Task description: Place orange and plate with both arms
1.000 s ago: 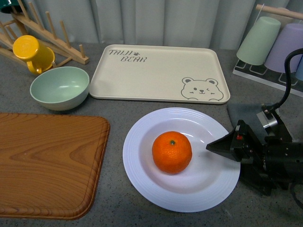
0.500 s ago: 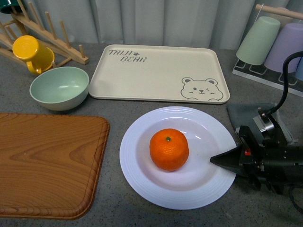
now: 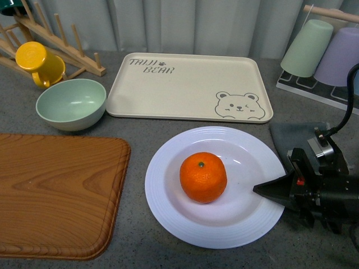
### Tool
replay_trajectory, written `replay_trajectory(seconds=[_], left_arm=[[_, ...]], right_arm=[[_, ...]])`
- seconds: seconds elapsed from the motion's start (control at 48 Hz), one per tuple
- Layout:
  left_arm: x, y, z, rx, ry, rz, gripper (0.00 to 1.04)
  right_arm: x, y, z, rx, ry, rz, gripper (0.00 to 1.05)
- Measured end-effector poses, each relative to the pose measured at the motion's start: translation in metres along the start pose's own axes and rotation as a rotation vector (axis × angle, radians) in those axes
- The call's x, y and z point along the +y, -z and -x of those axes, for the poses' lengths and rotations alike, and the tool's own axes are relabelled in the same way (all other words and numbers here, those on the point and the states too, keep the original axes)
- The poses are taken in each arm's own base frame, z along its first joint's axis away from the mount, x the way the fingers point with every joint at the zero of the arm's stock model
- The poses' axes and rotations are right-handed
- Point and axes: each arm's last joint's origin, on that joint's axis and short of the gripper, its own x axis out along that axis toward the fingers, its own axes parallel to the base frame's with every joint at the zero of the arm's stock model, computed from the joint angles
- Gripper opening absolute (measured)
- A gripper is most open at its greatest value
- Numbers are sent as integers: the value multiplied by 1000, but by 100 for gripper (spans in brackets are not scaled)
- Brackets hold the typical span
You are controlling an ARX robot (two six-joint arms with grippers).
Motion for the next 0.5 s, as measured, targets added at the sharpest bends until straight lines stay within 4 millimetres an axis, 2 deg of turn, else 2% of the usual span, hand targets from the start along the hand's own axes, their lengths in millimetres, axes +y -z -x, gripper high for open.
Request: replay_trajectory(seconds=[0.229,0.5], left_arm=[[0,0,0,0,0,0,98],[0,0,0,0,0,0,98]], right_arm=[[4,-2,7,-39,-32,-13,4],[25,-14,11,-71,-114,-2,4]])
